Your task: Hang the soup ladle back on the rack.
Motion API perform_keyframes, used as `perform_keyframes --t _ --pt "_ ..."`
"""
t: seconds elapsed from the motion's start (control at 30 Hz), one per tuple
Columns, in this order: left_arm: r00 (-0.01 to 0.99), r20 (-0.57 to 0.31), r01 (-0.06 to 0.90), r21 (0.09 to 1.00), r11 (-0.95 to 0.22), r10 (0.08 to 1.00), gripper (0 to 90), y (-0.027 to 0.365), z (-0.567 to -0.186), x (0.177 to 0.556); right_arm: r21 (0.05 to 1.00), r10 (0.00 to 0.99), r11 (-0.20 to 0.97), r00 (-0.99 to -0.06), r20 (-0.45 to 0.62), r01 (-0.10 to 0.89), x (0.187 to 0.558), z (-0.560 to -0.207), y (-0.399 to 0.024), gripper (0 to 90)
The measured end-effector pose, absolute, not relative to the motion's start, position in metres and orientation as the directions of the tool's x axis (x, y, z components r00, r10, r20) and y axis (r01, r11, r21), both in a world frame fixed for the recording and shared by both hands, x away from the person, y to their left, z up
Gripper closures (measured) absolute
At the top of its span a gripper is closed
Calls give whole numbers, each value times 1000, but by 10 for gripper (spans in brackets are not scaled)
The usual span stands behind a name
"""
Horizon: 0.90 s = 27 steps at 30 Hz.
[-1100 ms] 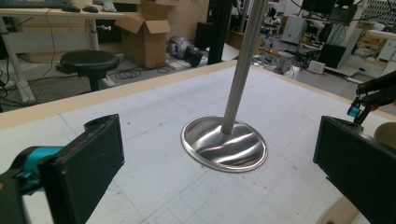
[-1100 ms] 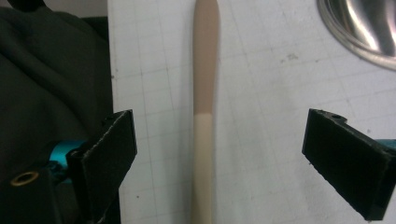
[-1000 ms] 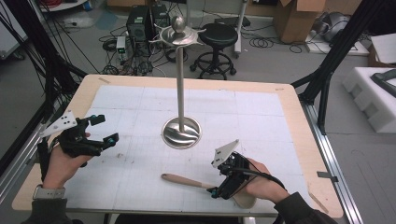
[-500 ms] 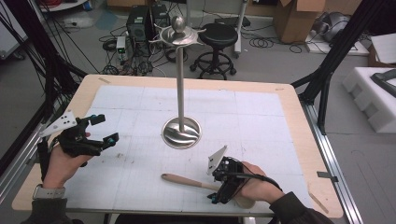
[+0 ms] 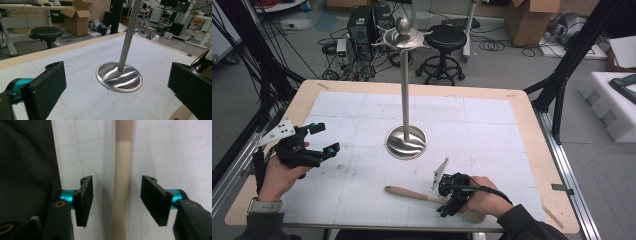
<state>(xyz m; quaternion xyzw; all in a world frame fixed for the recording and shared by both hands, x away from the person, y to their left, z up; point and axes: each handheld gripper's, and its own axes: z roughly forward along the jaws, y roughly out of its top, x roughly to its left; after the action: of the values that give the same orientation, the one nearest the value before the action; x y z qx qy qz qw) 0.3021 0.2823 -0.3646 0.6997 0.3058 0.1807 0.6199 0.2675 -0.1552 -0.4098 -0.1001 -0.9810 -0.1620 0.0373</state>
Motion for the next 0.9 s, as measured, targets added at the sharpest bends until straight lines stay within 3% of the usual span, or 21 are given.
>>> perform_keyframes --t 0.27,0.43,0.53,0.9 --pt "747 -125 201 979 -43 653 22 283 -364 301 269 165 950 -986 13 162 261 -410 -153 571" --pt "750 -124 202 978 -46 650 22 282 -364 301 267 177 948 -984 12 173 263 -411 -152 644" --pt "749 -124 202 978 -47 651 22 282 -364 301 271 172 948 -985 13 169 264 -410 -153 750" --pt "749 -123 206 977 -52 651 22 282 -365 301 287 190 940 -982 12 185 263 -410 -155 781"
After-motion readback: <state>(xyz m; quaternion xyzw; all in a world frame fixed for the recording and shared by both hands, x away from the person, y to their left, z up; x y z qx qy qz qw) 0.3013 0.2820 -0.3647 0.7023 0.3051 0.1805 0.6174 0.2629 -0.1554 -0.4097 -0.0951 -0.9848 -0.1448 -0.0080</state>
